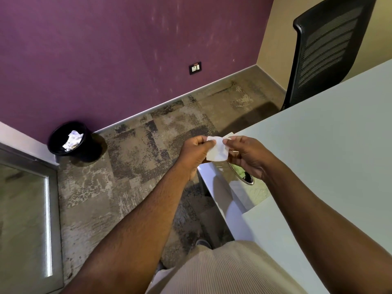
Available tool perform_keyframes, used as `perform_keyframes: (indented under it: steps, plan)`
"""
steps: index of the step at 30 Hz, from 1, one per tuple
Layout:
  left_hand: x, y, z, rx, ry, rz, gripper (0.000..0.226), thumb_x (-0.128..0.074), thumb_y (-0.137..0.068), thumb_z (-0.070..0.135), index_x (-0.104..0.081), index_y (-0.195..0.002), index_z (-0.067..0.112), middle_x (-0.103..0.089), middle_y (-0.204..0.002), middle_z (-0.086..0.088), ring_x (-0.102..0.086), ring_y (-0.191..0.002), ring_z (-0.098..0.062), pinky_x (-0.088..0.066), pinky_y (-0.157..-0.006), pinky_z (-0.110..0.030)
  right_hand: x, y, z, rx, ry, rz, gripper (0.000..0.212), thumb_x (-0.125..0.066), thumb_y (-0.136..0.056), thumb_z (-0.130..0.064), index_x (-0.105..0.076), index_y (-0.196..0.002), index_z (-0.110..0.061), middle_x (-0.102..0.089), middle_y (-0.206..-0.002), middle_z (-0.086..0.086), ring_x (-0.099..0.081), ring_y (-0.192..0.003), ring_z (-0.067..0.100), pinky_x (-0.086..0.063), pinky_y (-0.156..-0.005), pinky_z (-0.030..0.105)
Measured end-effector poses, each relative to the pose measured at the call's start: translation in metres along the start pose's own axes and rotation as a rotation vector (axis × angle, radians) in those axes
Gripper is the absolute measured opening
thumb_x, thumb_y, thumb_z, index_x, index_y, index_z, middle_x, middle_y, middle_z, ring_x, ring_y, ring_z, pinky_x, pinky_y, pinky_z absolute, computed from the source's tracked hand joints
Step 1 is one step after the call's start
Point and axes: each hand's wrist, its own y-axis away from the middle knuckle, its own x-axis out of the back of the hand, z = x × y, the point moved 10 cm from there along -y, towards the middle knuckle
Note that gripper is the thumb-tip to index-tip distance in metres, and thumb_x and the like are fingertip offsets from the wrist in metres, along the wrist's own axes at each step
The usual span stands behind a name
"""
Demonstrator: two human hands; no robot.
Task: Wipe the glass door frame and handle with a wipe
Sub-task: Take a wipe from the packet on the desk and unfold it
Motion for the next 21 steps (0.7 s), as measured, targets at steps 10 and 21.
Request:
perform_keyframes:
  steps: [10,21]
  plan:
    - [0.01,0.003,-0.006,0.05,-0.009,0.078,0.016,-0.066,-0.093,0.008,-0.065,-0.079,0.015,-0.072,-0.088,-0.005,-0.068,-0.08,-0.018,-0.056,-0.07,-0.031,0.016,0.0,-0.007,0.065,0.112,0.186,0.044,-0.051,-0.084,0.013,-0.055,-0.121,-0.009,-0.062,-0.113,0.017,-0.065,-0.097,0.028,-0.057,-0.067,0.03]
    - [0.006,0.014,-0.021,0.237,0.16,-0.058,0.01,-0.063,-0.094,0.007,-0.059,-0.091,0.015,-0.07,-0.098,-0.009,-0.066,-0.088,-0.026,-0.054,-0.084,-0.04,0.008,-0.003,-0.003,0.105,0.171,0.16,0.027,-0.064,-0.088,-0.005,-0.061,-0.113,-0.016,-0.065,-0.107,0.004,-0.065,-0.096,0.023,-0.059,-0.067,0.029]
